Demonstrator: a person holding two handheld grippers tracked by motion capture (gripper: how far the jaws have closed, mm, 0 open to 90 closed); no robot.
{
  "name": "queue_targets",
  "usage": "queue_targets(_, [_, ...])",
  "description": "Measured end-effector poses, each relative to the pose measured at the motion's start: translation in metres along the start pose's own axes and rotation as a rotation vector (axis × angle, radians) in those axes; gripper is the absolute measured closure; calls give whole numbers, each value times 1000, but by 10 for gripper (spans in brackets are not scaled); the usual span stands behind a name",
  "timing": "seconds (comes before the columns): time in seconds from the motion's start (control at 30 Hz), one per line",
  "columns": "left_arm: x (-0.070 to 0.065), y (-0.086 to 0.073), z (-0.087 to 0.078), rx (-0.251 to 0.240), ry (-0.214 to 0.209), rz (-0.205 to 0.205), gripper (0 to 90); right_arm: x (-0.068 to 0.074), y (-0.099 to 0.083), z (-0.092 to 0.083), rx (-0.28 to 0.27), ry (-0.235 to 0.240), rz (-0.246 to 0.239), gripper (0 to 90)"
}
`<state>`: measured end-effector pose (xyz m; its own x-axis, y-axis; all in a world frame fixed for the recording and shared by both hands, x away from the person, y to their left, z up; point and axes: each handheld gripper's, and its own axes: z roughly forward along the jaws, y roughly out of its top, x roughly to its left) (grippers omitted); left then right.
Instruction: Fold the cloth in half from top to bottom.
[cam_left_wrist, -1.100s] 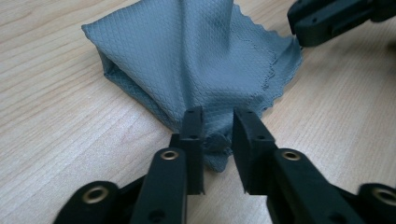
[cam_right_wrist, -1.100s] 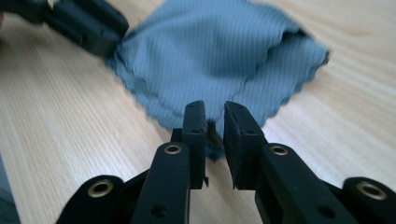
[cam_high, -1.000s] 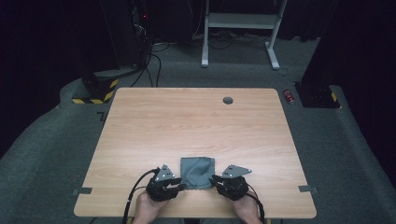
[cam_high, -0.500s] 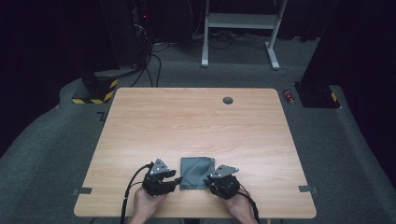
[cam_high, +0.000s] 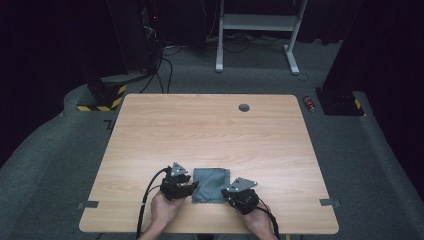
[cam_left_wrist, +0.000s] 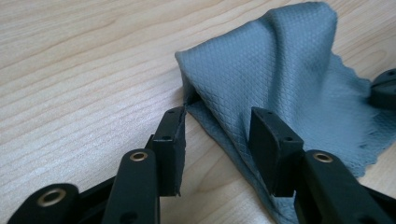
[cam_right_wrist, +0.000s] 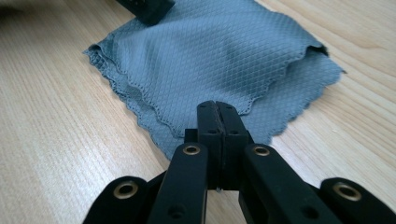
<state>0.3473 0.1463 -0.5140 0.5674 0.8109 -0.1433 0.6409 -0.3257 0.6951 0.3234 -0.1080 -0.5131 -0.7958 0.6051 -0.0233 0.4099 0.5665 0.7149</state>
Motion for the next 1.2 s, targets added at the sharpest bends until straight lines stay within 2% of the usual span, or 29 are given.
queue_targets(0.17, [0,-1,1,2,4,0,565,-1,-4,-11,-9,0,5,896])
queue_targets(0.27, [0,0,1,4,8,13,566,3,-8,-17,0,2,0,896])
queue_targets(0.43, [1,2,2,5,6,7,567,4,-15,-13,30,13,9,894])
queue_targets(0.53, [4,8,0,-7,-1,-4,568,1,-11,-13,14,16,22,882])
queue_targets(0.67, [9,22,-2,-29,-2,-15,568,-11,4,-14,-19,-13,60,824])
queue_targets(0.77, [11,32,-1,-39,-4,-33,571,-29,16,-8,-23,-41,125,790])
queue_targets(0.8, [12,35,0,-37,1,-27,573,-34,19,-6,-21,-53,142,773])
queue_targets(0.93, [14,41,7,-23,-2,-47,598,-46,31,6,-12,-90,165,699])
queue_targets(1.0, [14,42,11,2,-3,-49,613,-49,35,10,-6,-95,172,672])
queue_targets(1.07, [15,43,15,29,1,-26,636,-52,39,13,-20,-84,173,669])
queue_targets(1.2, [15,45,20,55,-9,-12,727,-60,44,25,16,-59,186,685])
